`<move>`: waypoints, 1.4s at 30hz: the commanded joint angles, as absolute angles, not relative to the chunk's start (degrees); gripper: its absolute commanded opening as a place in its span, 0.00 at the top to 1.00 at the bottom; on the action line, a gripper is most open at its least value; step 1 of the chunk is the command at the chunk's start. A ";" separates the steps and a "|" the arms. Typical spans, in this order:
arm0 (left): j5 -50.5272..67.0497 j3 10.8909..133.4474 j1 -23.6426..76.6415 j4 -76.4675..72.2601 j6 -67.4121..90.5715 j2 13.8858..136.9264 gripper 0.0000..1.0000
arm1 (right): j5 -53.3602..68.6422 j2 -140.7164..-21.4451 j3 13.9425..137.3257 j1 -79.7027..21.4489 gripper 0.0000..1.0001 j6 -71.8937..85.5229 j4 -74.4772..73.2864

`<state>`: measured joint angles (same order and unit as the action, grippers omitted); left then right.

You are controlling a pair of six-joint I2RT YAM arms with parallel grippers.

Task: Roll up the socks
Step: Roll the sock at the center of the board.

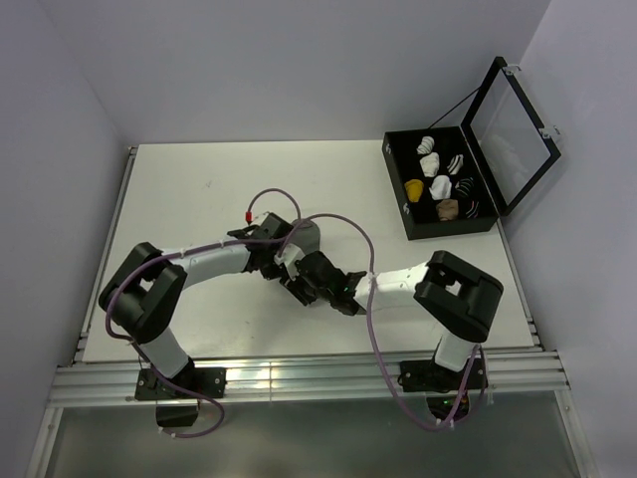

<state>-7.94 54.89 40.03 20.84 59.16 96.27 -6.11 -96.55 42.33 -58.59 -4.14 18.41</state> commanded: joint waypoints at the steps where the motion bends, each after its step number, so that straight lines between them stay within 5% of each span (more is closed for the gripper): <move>1: -6.95 55.20 39.47 20.74 58.09 96.50 0.99 | -3.70 -99.49 46.49 -59.15 0.51 -3.61 15.12; 8: -5.98 54.05 37.53 20.21 57.83 95.01 0.99 | -5.09 -101.77 48.34 -58.98 0.58 -1.94 11.43; 16: -5.28 51.60 35.33 18.64 58.80 91.94 0.90 | -3.44 -102.40 48.87 -57.22 1.00 -0.36 10.37; 23: -6.24 48.61 34.37 16.18 61.69 88.42 0.60 | 11.55 -99.58 48.34 -50.73 1.00 6.05 11.25; 24: -6.50 47.73 34.28 15.91 62.22 87.37 0.45 | 13.95 -99.75 48.60 -49.58 1.00 7.11 11.08; 27: -7.90 45.54 34.19 14.24 65.03 84.47 0.28 | 25.28 -101.16 49.66 -45.10 1.00 12.63 11.95; 36: -10.28 35.35 34.28 2.74 70.66 73.13 0.24 | 51.48 -108.18 46.33 -34.12 1.00 33.53 30.83; 42: -10.55 34.54 36.91 0.53 70.66 74.18 0.27 | 55.46 -114.33 46.14 -30.06 1.00 45.26 39.28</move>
